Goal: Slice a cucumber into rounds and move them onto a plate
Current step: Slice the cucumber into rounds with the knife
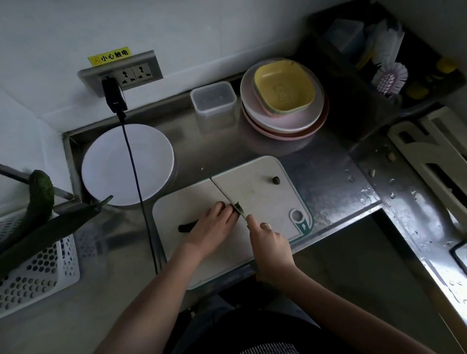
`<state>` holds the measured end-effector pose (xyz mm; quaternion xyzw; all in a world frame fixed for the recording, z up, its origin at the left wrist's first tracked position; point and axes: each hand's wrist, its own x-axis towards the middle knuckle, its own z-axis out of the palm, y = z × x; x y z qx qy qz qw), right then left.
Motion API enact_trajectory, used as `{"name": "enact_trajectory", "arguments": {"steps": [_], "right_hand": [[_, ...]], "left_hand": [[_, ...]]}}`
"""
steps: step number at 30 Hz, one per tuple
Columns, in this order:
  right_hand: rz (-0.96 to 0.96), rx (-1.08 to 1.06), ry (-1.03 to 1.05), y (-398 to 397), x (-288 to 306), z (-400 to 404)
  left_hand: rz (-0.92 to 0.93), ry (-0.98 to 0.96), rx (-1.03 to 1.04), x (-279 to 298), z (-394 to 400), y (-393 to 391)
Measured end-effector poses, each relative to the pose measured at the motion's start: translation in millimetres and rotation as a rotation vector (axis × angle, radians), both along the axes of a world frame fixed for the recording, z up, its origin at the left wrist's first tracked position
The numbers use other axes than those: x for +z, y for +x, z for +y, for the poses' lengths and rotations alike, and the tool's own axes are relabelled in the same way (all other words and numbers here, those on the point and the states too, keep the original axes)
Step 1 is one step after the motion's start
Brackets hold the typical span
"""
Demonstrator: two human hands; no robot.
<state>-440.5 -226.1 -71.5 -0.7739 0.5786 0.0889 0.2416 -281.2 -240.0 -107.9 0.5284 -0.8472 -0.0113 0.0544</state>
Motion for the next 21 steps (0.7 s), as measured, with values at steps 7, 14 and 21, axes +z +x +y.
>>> {"name": "enact_trajectory", "arguments": {"steps": [7,14,21], "right_hand": [[-0.022,-0.011,0.017,1.2,-1.9,0.2],[-0.006,-0.004,0.015,3.8,-3.5,-3.0],[-0.03,-0.051,0.051,2.8,-7.3,-6.3]], "left_hand": [[0.035,-0.002,-0.012,-2.8,-1.1,-0.2],[0.034,0.028,-0.012,-6.9,-2.2,1.9],[0.042,0.016,-0.043,-6.2,-2.0,3.1]]}}
